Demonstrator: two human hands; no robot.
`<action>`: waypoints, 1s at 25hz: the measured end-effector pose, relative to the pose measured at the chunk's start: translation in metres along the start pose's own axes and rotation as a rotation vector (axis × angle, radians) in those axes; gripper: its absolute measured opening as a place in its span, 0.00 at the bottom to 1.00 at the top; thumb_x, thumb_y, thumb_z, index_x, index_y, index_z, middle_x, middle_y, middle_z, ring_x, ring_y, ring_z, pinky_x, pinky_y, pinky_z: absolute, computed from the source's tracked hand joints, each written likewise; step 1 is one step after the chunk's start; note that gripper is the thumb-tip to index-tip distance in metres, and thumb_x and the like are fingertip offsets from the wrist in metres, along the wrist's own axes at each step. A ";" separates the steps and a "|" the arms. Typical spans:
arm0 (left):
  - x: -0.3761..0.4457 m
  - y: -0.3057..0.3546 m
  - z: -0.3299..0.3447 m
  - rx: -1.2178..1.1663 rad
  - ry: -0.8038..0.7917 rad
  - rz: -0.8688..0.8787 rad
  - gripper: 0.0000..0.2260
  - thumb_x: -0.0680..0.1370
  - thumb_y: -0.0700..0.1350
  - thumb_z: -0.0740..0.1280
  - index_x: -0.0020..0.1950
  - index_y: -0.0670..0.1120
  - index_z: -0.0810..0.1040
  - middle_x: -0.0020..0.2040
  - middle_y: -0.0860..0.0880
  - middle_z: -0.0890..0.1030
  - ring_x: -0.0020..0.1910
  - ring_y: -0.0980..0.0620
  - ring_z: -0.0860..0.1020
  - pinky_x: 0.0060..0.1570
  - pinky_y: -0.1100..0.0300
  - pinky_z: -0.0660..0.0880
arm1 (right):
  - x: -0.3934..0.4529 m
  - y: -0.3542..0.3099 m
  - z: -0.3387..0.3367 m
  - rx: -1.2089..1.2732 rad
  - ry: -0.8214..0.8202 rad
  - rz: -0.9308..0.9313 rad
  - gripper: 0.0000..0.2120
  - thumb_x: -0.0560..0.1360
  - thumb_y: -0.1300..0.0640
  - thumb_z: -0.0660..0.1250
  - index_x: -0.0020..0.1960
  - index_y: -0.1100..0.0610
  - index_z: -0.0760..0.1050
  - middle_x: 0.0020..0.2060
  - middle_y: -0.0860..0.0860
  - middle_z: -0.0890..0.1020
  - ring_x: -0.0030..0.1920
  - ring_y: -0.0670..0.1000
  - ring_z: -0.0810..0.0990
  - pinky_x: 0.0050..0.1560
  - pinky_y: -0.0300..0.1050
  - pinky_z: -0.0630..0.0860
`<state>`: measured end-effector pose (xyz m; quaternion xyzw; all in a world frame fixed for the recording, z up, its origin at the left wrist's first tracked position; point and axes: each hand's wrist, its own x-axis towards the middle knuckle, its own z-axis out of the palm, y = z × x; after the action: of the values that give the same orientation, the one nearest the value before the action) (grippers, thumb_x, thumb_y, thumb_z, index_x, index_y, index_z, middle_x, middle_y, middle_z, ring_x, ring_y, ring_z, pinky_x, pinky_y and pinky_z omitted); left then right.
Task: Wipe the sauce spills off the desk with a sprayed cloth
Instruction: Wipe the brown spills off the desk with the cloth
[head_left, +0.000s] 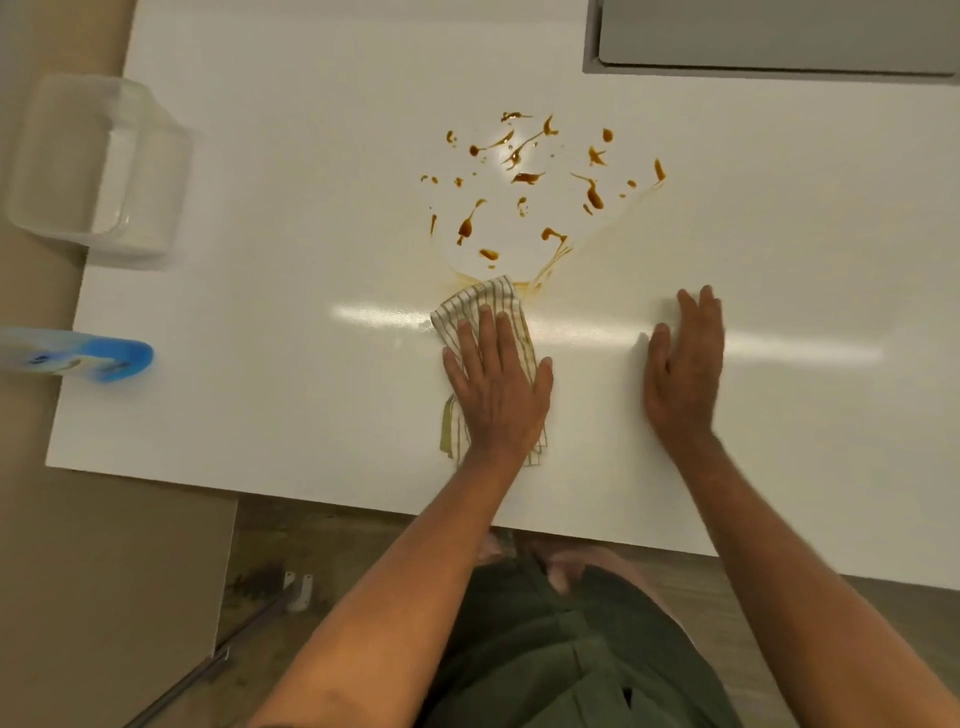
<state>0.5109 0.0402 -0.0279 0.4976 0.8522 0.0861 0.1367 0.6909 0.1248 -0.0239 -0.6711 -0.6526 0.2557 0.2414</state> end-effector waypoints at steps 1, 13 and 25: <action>0.002 -0.005 0.003 0.062 0.000 -0.002 0.35 0.84 0.62 0.55 0.87 0.46 0.55 0.87 0.43 0.53 0.86 0.38 0.51 0.82 0.36 0.51 | 0.009 0.014 -0.004 -0.067 -0.010 -0.011 0.24 0.87 0.55 0.58 0.80 0.62 0.65 0.82 0.60 0.63 0.84 0.62 0.58 0.82 0.62 0.59; 0.084 -0.124 -0.046 0.187 0.081 -0.119 0.28 0.87 0.50 0.50 0.86 0.41 0.56 0.86 0.41 0.55 0.86 0.38 0.54 0.82 0.42 0.57 | 0.020 0.011 -0.005 -0.278 -0.089 -0.074 0.25 0.86 0.53 0.59 0.79 0.63 0.64 0.81 0.62 0.64 0.83 0.64 0.58 0.81 0.64 0.57; 0.176 -0.106 -0.067 0.225 -0.017 0.042 0.29 0.86 0.47 0.49 0.87 0.43 0.50 0.87 0.41 0.51 0.86 0.37 0.51 0.83 0.44 0.52 | 0.021 0.012 0.003 -0.370 -0.075 -0.086 0.29 0.85 0.48 0.53 0.81 0.62 0.61 0.82 0.62 0.62 0.83 0.65 0.56 0.82 0.64 0.55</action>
<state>0.3199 0.1408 -0.0206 0.5284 0.8446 -0.0116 0.0852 0.6984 0.1453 -0.0347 -0.6655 -0.7252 0.1455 0.1001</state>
